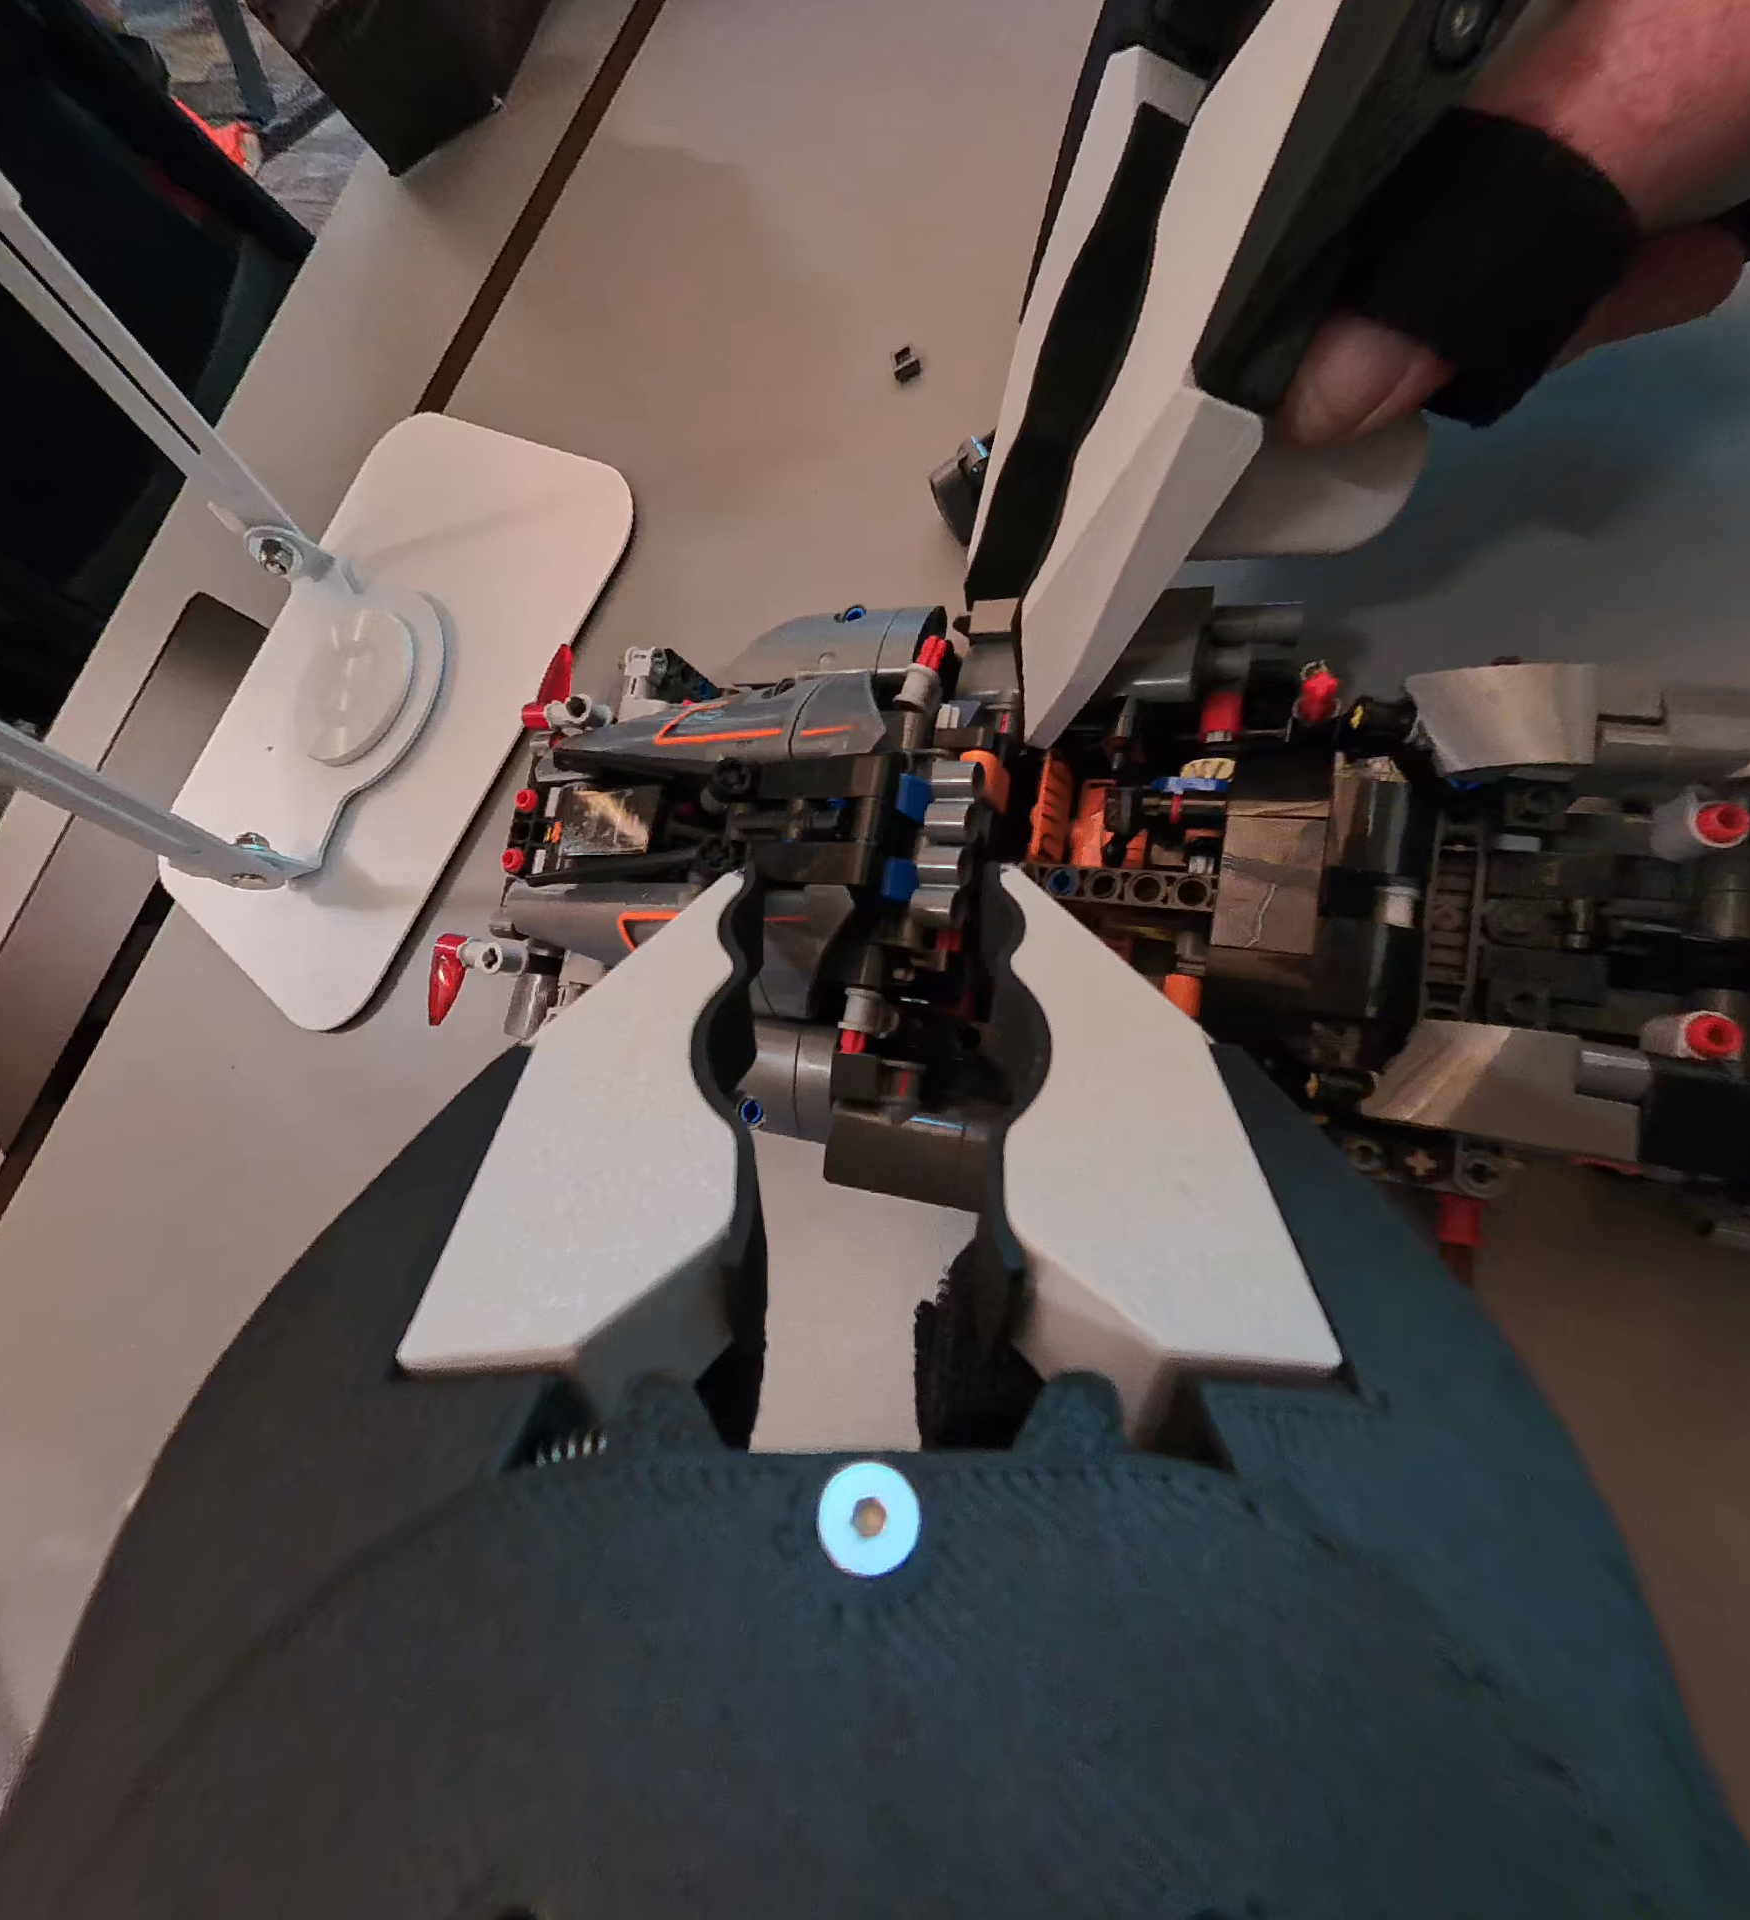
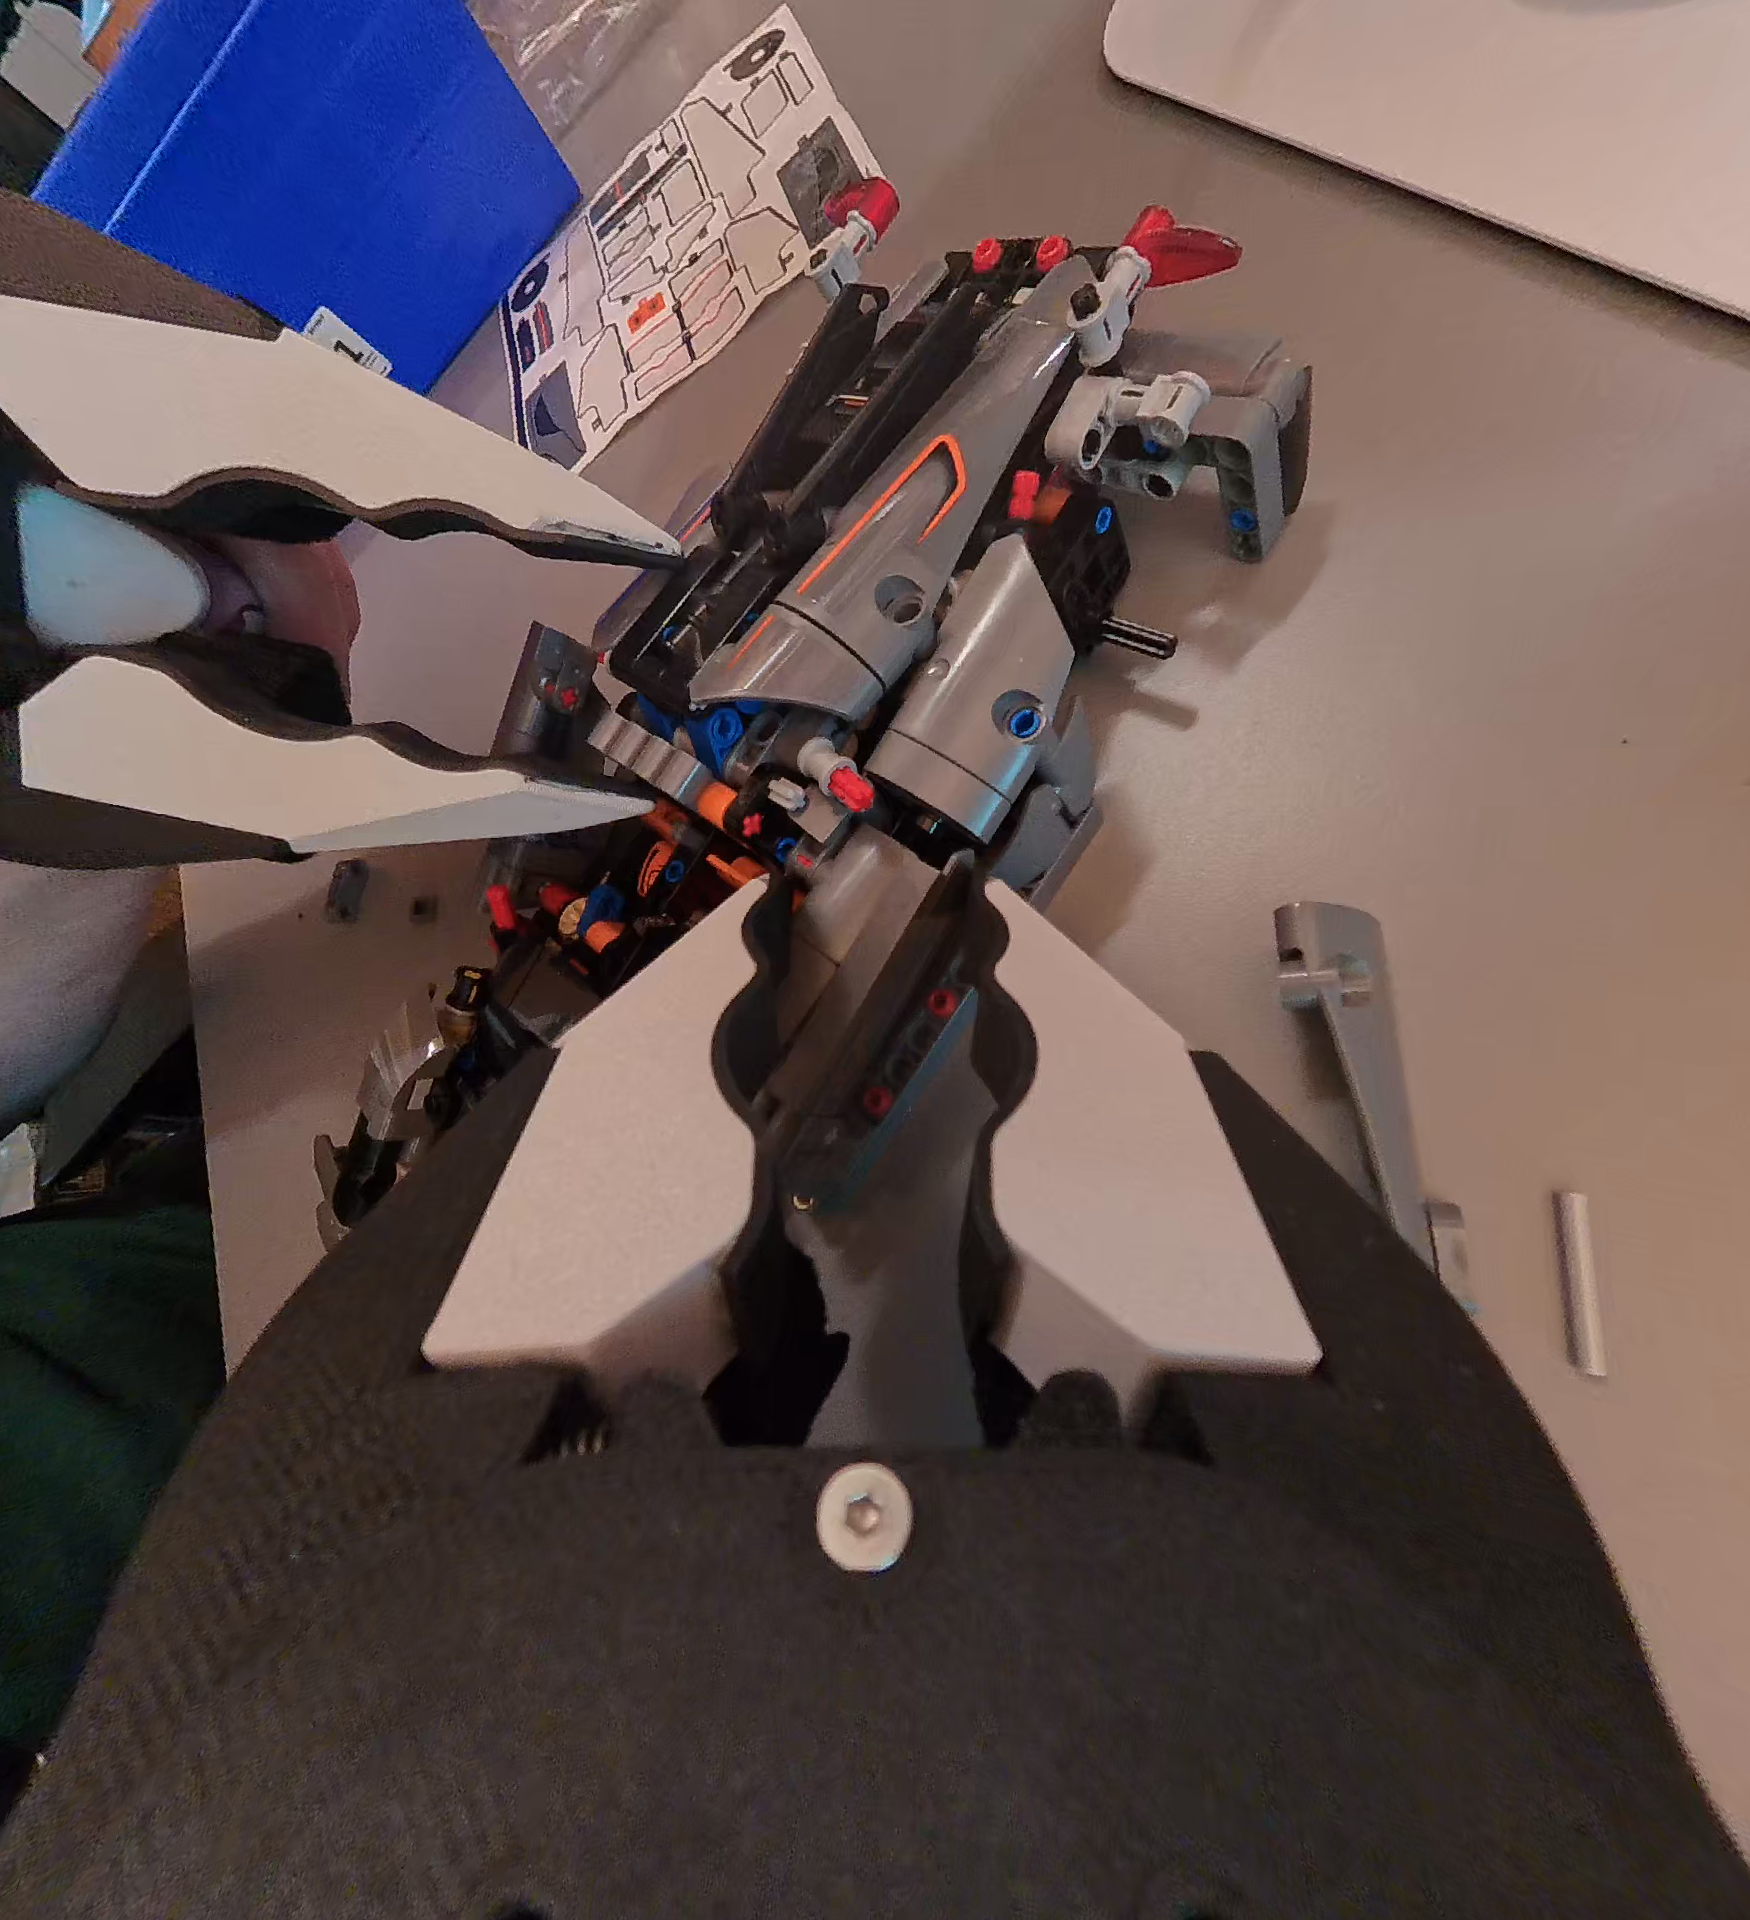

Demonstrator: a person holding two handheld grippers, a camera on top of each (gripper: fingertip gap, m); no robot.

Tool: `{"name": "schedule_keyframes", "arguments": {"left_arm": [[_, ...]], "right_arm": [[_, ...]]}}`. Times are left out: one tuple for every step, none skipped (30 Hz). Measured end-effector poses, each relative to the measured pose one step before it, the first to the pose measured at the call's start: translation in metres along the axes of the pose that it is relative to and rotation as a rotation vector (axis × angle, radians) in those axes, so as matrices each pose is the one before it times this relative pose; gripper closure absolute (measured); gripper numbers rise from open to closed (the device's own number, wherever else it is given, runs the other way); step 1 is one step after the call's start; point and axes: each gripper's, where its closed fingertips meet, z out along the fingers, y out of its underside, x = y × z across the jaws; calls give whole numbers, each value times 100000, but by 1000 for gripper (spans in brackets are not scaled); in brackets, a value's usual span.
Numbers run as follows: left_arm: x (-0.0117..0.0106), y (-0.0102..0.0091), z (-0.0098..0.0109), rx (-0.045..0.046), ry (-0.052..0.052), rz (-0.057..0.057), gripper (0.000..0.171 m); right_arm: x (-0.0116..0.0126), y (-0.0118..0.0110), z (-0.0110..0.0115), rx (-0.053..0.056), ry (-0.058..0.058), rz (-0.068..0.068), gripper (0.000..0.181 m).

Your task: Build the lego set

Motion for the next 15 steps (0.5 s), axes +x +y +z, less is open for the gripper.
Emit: {"name": "schedule_keyframes", "arguments": {"left_arm": [[58, -3, 19, 93, -342, 163, 130], [38, 10, 8, 221, -564, 436, 129], [86, 15, 17, 145, -249, 149, 128], [95, -8, -20, 103, -242, 66, 126], [116, -10, -39, 91, -299, 479, 124], [113, 76, 12, -334, -179, 405, 122], [133, 47, 1, -121, 48, 408, 119], [121, 22, -14, -106, 213, 425, 117], [13, 31, -6, -230, -244, 502, 117], [-42, 49, 6, -325, -558, 795, 117], [-32, 8, 13, -250, -379, 621, 118], [-82, -18, 3, -110, -375, 239, 119], [-101, -2, 22, 46, -271, 80, 121], [-102, 31, 30, -85, -219, 204, 123], [-93, 34, 26, -294, -294, 237, 124]], "right_arm": [[-1, -3, 0, 137, -166, 119, 150], [-2, 5, -6, 193, -322, 257, 150], [6, 6, 12, 177, -406, 265, 149], [-9, -1, 13, 171, -436, 257, 149], [0, 6, 0, 128, -348, 154, 149], [-15, -1, 5, 118, -243, 61, 149], [-1, -2, 5, 123, -158, 44, 149], [-1, 6, 1, 119, -131, 12, 149], [-11, -7, 10, 98, -74, -169, 149], [-1, -4, -2, 78, 28, -250, 149], [1, 0, -8, 56, -13, -11, 149], [4, 2, 8, 37, -16, -15, 149], [2, 4, -10, 28, 13, 24, 149], [10, -8, -1, 115, 8, 138, 149], [11, -3, 2, 176, 79, 21, 149]]}}
